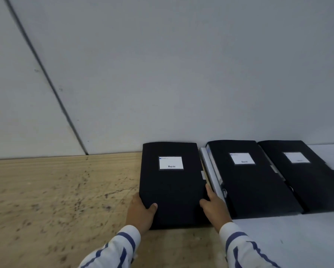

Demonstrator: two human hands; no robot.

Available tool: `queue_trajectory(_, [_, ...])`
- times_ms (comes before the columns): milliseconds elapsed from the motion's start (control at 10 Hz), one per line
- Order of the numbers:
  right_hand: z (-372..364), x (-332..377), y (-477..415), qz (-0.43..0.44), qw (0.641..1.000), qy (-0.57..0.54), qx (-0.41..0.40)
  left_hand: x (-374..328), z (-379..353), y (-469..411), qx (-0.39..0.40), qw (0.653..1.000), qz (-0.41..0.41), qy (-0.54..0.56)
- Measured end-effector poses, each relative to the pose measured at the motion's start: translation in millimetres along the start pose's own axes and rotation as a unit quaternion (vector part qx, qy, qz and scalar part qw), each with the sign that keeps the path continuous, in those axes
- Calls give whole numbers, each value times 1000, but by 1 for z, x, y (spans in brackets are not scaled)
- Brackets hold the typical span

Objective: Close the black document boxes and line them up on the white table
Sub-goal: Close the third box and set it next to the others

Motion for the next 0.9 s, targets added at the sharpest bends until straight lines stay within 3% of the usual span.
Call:
queue_trajectory(300, [19, -12, -24, 14, 997, 76, -3, -10, -34, 1, -33, 999, 3, -34])
queue_trajectory(600, [10, 7, -13, 75, 955, 282, -51, -12, -29, 3, -26, 992, -8, -123])
queue_trajectory(900, [-5, 38, 37, 152, 946, 282, -52, -43, -3, 28, -3, 963, -106, -247])
Point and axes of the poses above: each hand's wrist, its own y-axis away from the middle knuckle, its own z-axis out of the back of the hand, x = y × z, the point moved 4 cm from there along -y, towards the middle knuckle, and after that the axes turned 3 degrees about y, right-handed, at the moved point
